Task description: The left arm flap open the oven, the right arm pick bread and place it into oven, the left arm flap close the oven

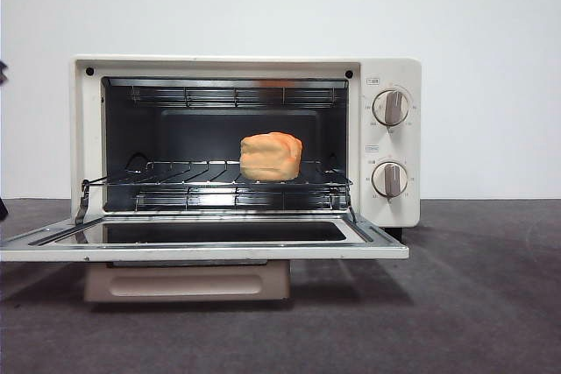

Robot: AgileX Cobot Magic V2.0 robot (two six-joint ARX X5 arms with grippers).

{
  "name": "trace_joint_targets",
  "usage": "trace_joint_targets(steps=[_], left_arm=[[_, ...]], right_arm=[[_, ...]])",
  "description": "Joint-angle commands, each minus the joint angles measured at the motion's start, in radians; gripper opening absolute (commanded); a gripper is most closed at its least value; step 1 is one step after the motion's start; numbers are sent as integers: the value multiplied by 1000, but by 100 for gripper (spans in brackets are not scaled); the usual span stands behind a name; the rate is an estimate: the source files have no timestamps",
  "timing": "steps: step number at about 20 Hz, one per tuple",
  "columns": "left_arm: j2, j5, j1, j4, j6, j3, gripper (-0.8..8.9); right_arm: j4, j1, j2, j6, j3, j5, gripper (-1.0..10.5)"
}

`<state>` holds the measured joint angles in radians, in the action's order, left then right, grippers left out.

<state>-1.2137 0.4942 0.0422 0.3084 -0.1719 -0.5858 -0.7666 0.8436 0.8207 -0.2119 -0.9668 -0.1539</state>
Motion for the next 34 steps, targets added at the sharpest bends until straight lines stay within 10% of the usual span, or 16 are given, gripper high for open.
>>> trace_joint_targets(steps=[1,22,34], left_arm=[[-63,15,3,-29,18,0,13],[-303,336,8,-136,-5,0,13],[-303,502,50,-427,-257,-2,14]], right_arm=[[10,10,7,11,-8,-1,361],[26,10,7,11,-8,-4,361],[25,10,7,11,-8,-4,361]])
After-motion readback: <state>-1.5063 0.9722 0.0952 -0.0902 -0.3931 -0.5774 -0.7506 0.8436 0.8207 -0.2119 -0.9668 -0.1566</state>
